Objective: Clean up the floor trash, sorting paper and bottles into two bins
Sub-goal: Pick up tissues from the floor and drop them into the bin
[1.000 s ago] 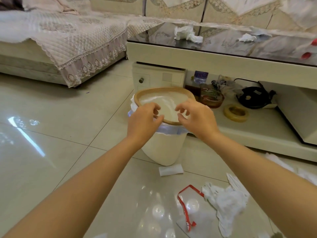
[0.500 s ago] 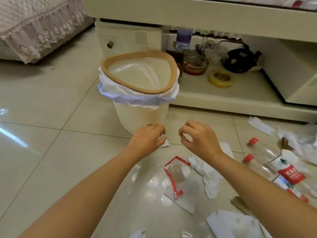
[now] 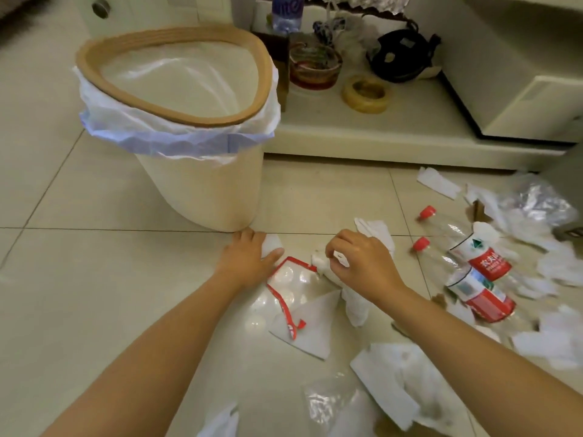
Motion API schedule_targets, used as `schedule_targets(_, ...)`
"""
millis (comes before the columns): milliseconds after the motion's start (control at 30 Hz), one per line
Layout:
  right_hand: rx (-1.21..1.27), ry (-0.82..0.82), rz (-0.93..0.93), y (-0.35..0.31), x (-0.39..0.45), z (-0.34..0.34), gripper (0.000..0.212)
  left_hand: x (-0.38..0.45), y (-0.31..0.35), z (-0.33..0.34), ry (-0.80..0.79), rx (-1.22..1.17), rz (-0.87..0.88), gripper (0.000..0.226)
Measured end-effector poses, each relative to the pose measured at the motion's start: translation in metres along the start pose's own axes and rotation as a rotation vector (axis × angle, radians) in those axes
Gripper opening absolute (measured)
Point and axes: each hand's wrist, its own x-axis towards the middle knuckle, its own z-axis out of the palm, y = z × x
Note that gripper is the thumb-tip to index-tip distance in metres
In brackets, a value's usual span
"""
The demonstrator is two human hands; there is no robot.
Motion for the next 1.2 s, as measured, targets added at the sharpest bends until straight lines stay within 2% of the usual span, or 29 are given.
schedule_targets(67,-0.005,0.004,0.042,0.005,-0.007,-0.001,0.010,-0.012,0.017,0.003,-0.061,-0.263,0.021,0.085)
schedule_targets(133,-0.014,0.000,0.080,0.010,-0.014,-0.002,0.013,-0.028,0.036,0.008,-0.161,-0.310,0.106,0.107)
schedule_targets(267,-0.034,-0.076,0.162,0.020,-0.028,-0.004,0.013,-0.055,0.057,0.028,-0.249,0.118,0.391,0.125)
schedule_targets(367,-0.061,-0.159,0.212,0.028,-0.036,-0.005,0.023,-0.058,0.060,0.044,-0.203,0.265,0.446,0.108)
schedule_targets(500,-0.084,-0.245,0.288,0.032,-0.043,-0.008,0.033,-0.058,0.058,0.046,-0.155,0.125,0.408,0.058)
schedule_targets(600,-0.097,-0.302,0.345,0.033,-0.048,-0.007,0.040,-0.057,0.054,0.034,-0.065,0.056,0.399,0.038)
schedule_targets(667,-0.100,-0.322,0.397,0.033,-0.051,-0.004,0.043,-0.052,0.057,0.020,-0.011,-0.070,0.361,0.038)
schedule_targets(733,-0.091,-0.338,0.446,0.034,-0.052,-0.001,0.046,-0.042,0.064,0.009,-0.038,-0.171,0.381,0.046)
schedule_targets(833,-0.073,-0.383,0.456,0.033,-0.053,0.002,0.055,-0.024,0.075,0.006,-0.131,-0.101,0.487,0.063)
schedule_targets(900,-0.051,-0.423,0.465,0.030,-0.053,0.003,0.061,-0.014,0.084,0.013,-0.195,-0.050,0.441,0.070)
schedule_targets(1000,-0.052,-0.493,0.494,0.024,-0.051,0.008,0.068,-0.008,0.094,0.027,-0.255,0.049,0.333,0.067)
schedule_targets(1100,-0.132,-0.565,0.498,0.017,-0.050,0.014,0.058,-0.009,0.093,0.035,-0.230,0.091,0.329,0.061)
schedule_targets(1200,-0.213,-0.568,0.484,0.011,-0.049,0.013,0.030,-0.008,0.084,0.032,-0.185,0.099,0.349,0.057)
